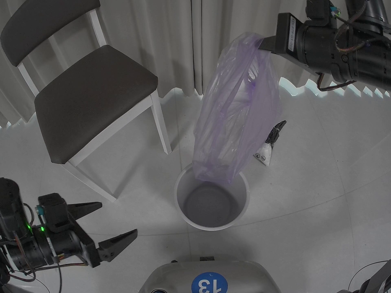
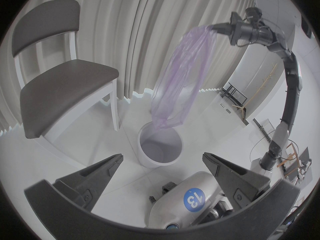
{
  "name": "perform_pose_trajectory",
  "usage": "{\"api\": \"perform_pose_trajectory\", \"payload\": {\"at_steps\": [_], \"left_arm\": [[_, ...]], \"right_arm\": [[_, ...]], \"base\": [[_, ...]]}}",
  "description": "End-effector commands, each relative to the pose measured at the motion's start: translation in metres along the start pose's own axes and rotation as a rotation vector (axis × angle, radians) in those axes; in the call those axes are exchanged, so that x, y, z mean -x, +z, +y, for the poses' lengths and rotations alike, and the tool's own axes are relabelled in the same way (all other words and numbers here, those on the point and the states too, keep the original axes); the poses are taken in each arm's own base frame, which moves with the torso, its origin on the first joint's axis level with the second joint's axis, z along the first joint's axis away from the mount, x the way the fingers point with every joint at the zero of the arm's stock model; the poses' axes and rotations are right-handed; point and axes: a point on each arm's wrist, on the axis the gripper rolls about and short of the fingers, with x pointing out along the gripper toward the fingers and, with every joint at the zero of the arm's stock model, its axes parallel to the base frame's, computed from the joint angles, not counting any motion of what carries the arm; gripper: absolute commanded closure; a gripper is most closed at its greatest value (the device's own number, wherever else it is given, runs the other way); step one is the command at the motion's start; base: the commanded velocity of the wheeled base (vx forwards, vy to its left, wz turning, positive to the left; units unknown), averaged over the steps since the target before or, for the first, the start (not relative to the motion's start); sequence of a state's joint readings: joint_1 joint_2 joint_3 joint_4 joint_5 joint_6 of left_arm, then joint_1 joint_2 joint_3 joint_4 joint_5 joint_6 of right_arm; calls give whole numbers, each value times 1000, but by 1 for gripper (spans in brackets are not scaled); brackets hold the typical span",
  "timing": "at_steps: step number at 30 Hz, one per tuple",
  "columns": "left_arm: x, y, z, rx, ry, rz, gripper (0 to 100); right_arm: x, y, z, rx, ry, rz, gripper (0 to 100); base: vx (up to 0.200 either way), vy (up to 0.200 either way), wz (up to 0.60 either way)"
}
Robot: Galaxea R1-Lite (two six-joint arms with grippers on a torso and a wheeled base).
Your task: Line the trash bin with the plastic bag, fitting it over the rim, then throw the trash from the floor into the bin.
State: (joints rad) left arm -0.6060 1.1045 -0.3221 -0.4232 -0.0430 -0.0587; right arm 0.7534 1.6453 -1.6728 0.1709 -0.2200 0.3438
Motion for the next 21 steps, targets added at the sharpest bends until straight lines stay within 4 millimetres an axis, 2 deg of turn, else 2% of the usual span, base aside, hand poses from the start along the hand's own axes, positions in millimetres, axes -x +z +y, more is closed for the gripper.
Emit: {"api": "perform_pose_trajectory", "payload": {"at_steps": [1, 6, 13, 21], "left_arm": [[-49, -10, -4, -12, 13, 108, 0], [-71, -16, -6, -19, 15, 110, 0], [-81, -16, -5, 16, 24, 95, 0], [-86, -11, -4, 42, 20, 4, 0]], "right_arm": [[15, 14, 12, 5, 16, -64, 100], [28, 24, 30, 1, 49, -99, 100], [47, 31, 45, -19, 95, -137, 100], [57, 33, 47, -34, 118, -144, 100]], "base": [[0, 0, 0], [0, 0, 0], [0, 0, 0], [0, 0, 0]]}}
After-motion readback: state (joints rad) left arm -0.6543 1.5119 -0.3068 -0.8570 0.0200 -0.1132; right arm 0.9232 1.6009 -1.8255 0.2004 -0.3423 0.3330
